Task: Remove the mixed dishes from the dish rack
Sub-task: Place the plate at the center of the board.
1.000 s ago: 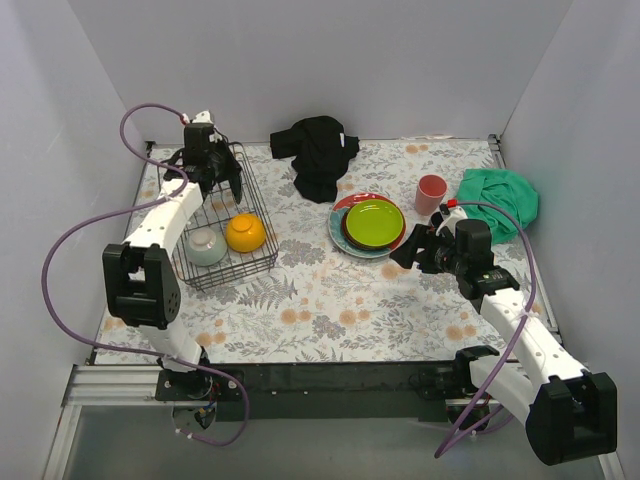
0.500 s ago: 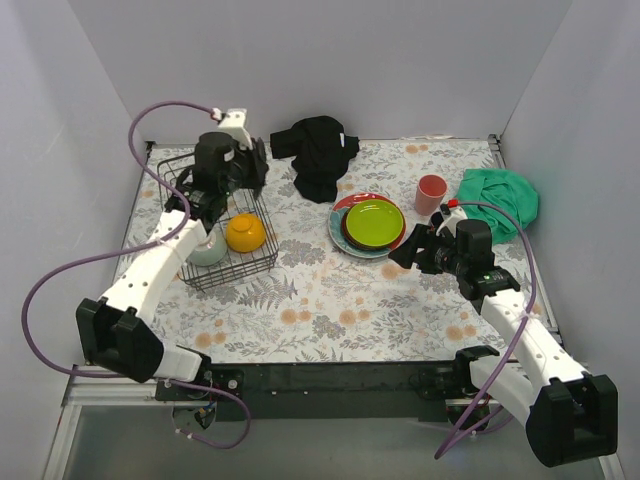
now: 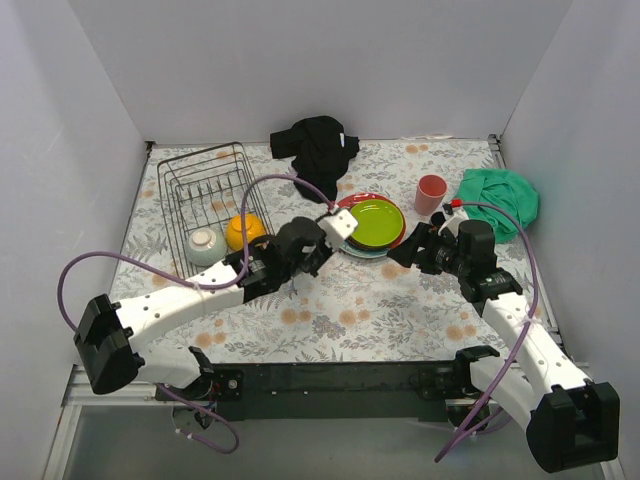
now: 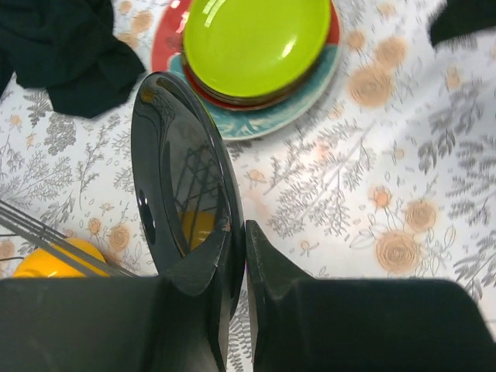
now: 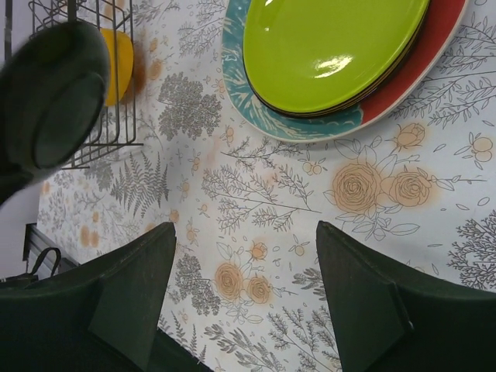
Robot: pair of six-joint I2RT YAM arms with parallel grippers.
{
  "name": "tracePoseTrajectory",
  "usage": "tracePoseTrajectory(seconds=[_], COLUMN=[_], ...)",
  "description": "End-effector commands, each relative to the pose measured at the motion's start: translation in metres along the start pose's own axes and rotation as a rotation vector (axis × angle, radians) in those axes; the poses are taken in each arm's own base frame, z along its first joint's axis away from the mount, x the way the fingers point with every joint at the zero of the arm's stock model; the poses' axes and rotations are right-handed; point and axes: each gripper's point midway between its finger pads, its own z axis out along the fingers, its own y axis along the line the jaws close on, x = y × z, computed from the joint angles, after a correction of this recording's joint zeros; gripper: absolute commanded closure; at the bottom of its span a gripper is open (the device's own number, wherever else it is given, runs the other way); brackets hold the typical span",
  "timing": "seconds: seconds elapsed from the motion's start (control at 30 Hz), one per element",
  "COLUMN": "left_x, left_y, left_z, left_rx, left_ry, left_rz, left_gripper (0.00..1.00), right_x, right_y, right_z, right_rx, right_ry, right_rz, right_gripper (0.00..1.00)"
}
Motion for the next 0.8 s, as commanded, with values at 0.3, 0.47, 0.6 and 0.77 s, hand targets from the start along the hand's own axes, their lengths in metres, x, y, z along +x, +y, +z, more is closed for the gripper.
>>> tracePoseTrajectory(seconds=[0.3,0.47,0.6,0.77], left_x=[0.029,0.033,0.032,0.022], left_y=[-0.073,-0.093,-0.113,-0.133], left_z=[0.004,0.019,0.027,0.034], left_rx=[-0.062,-0.086,-0.078,-0.054], left_ry=[0.028,0.026,0.011,-0.026], left_rz=[0.447,0.541,0.609,0.637], left_gripper=[1.0,1.0,1.0,1.0], right_x=[-0.01,-0.001,0.006,0.027], right_y=[0.034,0.037,0.034,0.026], right_z=[-0.005,-0.002,0.002,0.011], right_rx=[-0.139,-0.172,-0.171,-0.165], right_ry=[-0.016,0.03,0.058,0.144], right_rz=[0.073,0.109,0.124,0.155], right_gripper=[0.19,0.2,0.2,0.21])
